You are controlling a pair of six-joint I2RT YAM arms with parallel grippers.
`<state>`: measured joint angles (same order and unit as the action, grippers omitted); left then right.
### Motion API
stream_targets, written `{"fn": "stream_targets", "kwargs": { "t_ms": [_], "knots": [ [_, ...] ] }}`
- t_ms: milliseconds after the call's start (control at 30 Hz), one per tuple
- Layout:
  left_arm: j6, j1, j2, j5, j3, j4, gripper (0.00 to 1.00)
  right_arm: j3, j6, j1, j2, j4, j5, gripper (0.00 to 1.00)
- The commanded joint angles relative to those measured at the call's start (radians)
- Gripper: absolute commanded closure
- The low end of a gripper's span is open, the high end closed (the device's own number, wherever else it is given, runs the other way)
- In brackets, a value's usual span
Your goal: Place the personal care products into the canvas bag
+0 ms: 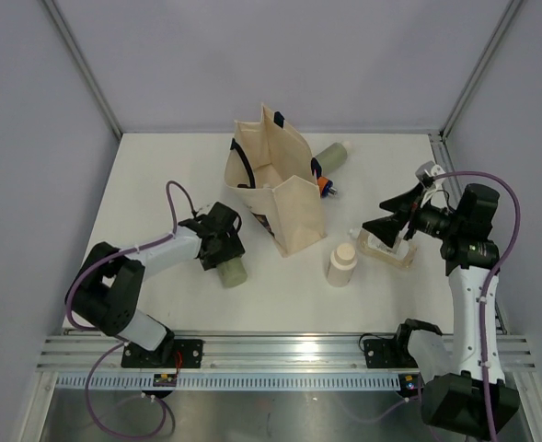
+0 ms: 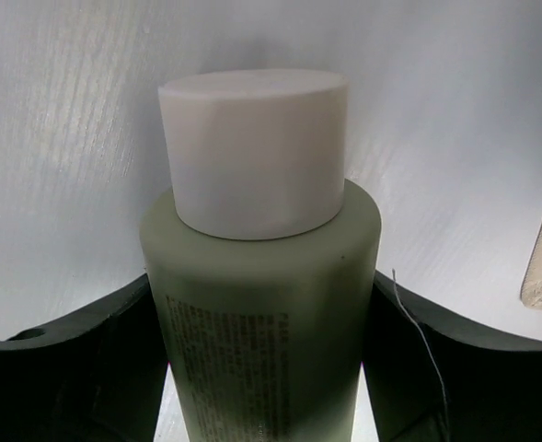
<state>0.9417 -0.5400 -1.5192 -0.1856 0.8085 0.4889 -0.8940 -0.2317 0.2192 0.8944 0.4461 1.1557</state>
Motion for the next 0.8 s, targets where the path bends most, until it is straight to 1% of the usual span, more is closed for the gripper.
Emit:
{"fn": "stream_targets", "kwargs": {
  "t_ms": [0,33,67,167,200,300,333,433,567,633,733,767],
  "knots": [
    [-0.041,0.002,-0.007,-0.003,-0.072,-0.015,1.0,0.02,0.072,0.087,-0.037,-0.173,0.142,0.04],
    [-0.059,0.003,0.031,0.001,-0.087,-0.016,1.0,0.018,0.081,0.116,-0.031,-0.172,0.162,0.04],
    [-0.069,0.003,0.031,0.006,-0.098,-0.019,1.0,0.017,0.081,0.127,-0.029,-0.172,0.17,0.03],
    [-0.105,0.003,0.19,0.037,-0.146,-0.038,1.0,0.01,0.066,0.146,-0.018,-0.156,0.173,0.04],
    [-0.116,0.003,0.303,0.057,-0.158,-0.047,1.0,0.009,0.058,0.147,-0.017,-0.14,0.173,0.04],
    [-0.15,0.005,0.48,0.09,-0.192,-0.084,1.0,0.004,0.038,0.151,-0.003,-0.119,0.17,0.04],
    [-0.153,0.008,0.586,0.095,-0.196,-0.104,1.0,0.0,0.038,0.151,0.003,-0.118,0.17,0.04],
    [-0.15,0.018,0.733,0.098,-0.192,-0.122,1.0,-0.002,0.032,0.154,0.005,-0.11,0.171,0.04],
    [-0.159,0.028,0.795,0.132,-0.132,-0.142,1.0,0.0,0.031,0.158,0.006,-0.11,0.173,0.04],
    [-0.169,0.029,0.794,0.158,-0.092,-0.159,1.0,0.0,0.031,0.16,0.011,-0.109,0.171,0.04],
    [-0.181,0.031,0.762,0.179,0.024,-0.177,1.0,0.001,0.026,0.163,0.015,-0.109,0.168,0.04],
    [-0.188,0.031,0.73,0.179,0.093,-0.18,1.0,0.0,0.026,0.164,0.017,-0.106,0.167,0.04]
  ]
}}
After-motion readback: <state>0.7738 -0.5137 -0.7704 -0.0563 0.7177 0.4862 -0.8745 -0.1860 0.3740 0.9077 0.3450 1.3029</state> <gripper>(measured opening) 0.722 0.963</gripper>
